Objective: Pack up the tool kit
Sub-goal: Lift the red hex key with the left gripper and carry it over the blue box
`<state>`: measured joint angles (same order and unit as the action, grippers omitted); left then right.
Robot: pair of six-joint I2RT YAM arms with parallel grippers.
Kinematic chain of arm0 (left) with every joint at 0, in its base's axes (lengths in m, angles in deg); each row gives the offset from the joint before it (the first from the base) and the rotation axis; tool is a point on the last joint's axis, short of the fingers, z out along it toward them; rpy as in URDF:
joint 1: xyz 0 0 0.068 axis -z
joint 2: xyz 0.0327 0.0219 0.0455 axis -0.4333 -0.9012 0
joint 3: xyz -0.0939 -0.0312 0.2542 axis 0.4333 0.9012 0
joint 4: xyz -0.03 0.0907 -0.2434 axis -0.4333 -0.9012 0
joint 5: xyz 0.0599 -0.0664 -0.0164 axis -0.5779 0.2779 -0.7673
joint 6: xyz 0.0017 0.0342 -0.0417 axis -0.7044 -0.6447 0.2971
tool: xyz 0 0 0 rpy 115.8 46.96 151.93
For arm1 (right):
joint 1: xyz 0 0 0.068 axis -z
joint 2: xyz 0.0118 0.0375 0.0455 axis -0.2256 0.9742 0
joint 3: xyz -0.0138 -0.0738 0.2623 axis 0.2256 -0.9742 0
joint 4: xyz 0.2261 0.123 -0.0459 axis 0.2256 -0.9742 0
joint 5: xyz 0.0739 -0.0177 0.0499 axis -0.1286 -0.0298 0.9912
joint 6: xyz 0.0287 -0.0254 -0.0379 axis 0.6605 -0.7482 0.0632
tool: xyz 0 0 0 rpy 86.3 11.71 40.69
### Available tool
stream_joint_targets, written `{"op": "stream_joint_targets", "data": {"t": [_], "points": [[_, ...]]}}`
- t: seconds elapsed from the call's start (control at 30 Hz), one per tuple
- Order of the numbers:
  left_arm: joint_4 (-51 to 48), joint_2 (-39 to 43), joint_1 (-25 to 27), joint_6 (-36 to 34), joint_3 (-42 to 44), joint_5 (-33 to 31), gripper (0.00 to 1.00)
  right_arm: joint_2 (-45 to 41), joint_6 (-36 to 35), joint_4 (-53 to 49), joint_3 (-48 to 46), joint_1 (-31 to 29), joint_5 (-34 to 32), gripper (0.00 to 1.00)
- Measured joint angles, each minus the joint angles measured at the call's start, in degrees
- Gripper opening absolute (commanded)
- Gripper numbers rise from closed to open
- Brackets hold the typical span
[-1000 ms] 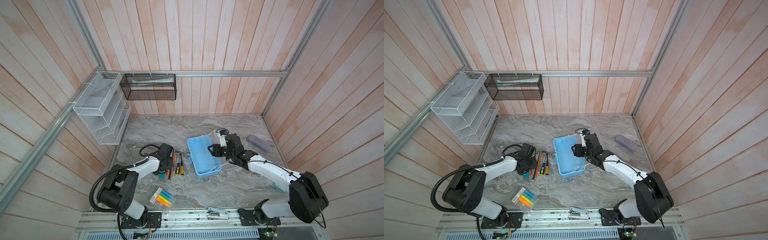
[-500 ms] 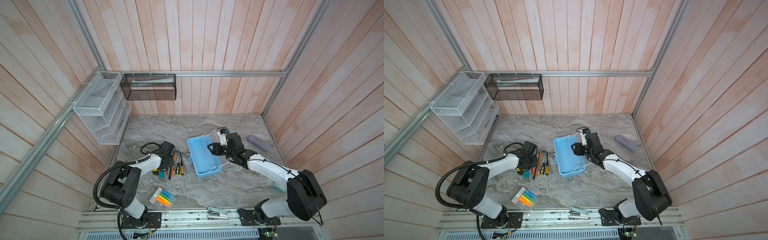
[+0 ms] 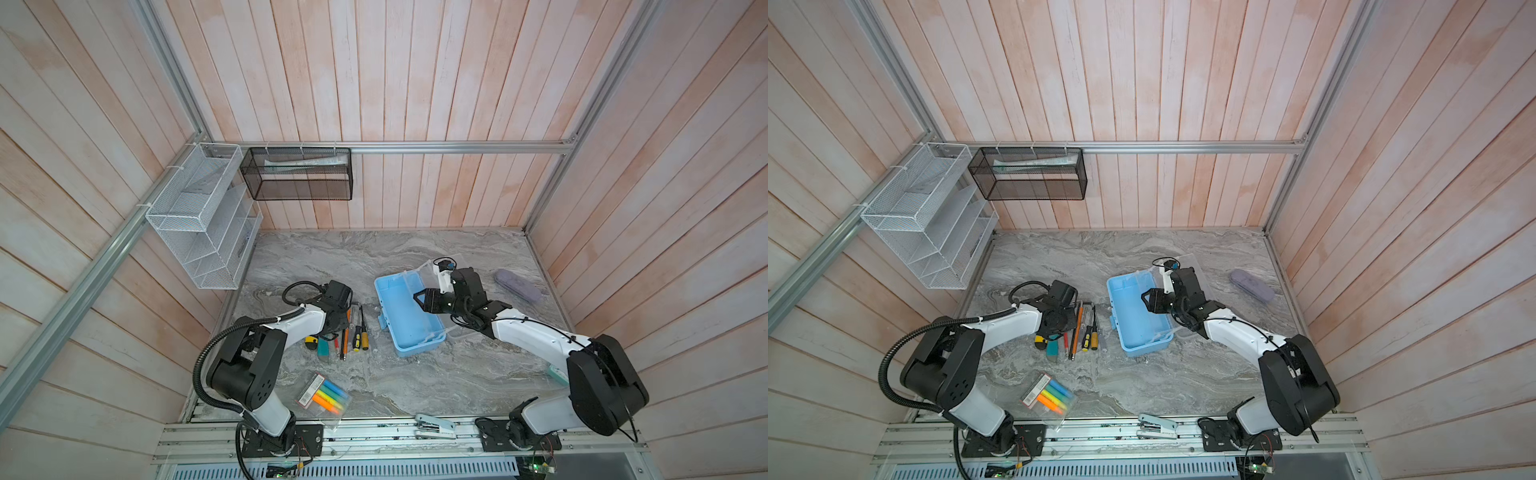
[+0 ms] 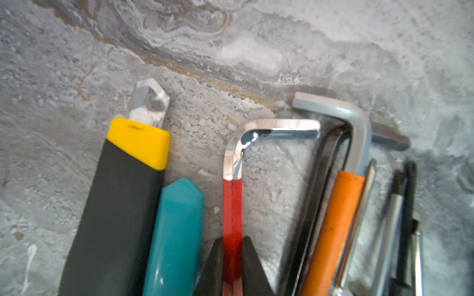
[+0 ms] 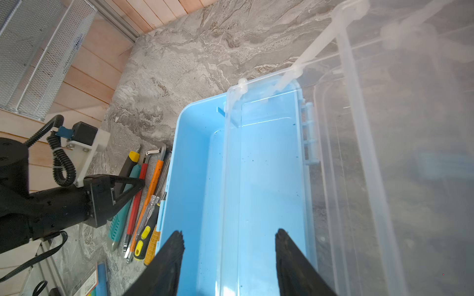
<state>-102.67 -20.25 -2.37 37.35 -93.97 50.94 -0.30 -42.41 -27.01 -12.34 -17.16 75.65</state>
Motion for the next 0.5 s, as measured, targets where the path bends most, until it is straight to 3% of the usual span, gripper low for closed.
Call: {"op": "stream_joint_targets", "data": {"t": [0.13, 0.5], "points": [[0.0, 0.0, 0.0, 0.0, -0.1, -0.1, 0.0, 0.0, 0.4, 0.2, 0.0, 0.1, 0.4, 0.57], [-1.1, 0.9, -0.1, -0.7, -0.4, 0.7, 0.0, -1.4, 0.8, 0.0, 0.0, 0.3, 0.9, 0.56]]}}
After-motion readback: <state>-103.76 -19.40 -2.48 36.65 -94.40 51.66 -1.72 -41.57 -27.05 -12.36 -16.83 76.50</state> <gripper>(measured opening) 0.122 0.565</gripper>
